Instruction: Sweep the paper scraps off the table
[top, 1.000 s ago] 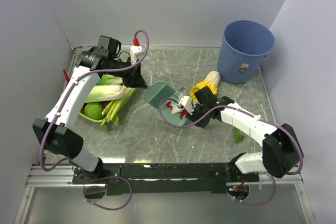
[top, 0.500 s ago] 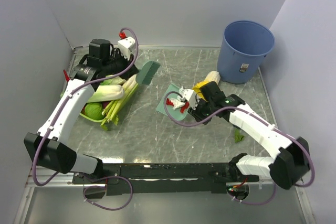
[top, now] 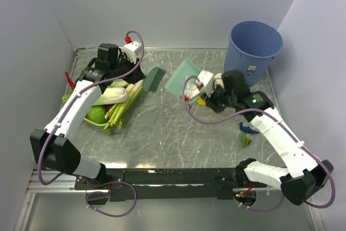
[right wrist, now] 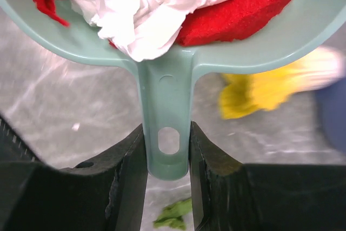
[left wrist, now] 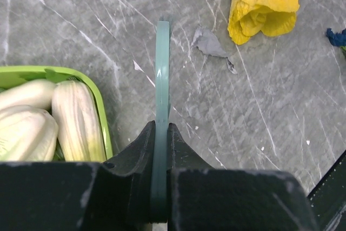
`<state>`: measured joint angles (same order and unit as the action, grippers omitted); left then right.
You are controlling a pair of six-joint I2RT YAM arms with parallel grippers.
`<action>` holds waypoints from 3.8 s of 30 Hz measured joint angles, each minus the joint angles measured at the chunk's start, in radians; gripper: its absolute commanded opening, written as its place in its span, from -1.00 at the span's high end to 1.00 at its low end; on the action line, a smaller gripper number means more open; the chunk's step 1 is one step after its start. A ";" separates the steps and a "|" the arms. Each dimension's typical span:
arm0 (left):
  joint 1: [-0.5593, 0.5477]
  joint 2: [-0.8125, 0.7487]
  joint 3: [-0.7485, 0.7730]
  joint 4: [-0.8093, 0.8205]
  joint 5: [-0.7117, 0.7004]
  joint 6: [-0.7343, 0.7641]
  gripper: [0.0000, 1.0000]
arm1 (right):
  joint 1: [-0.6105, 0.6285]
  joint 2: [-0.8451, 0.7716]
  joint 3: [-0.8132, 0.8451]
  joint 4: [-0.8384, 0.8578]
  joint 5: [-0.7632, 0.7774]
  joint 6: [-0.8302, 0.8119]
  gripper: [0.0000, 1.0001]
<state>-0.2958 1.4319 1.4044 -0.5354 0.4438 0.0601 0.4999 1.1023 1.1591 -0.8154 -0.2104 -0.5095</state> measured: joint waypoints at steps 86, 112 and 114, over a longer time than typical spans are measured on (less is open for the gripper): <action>-0.020 0.076 -0.052 0.083 0.188 -0.125 0.98 | -0.611 0.869 1.115 0.041 0.990 -0.842 1.00; -0.040 0.100 -0.048 0.080 0.187 -0.108 0.98 | -0.600 0.872 1.106 -0.109 1.034 -0.703 1.00; -0.040 0.100 -0.048 0.082 0.188 -0.105 0.98 | -0.601 0.830 1.038 -0.067 1.041 -0.715 1.00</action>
<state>-0.3359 1.5322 1.3563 -0.4538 0.6315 -0.0448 -0.1013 1.9327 2.1975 -0.8825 0.8307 -1.2247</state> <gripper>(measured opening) 0.121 0.379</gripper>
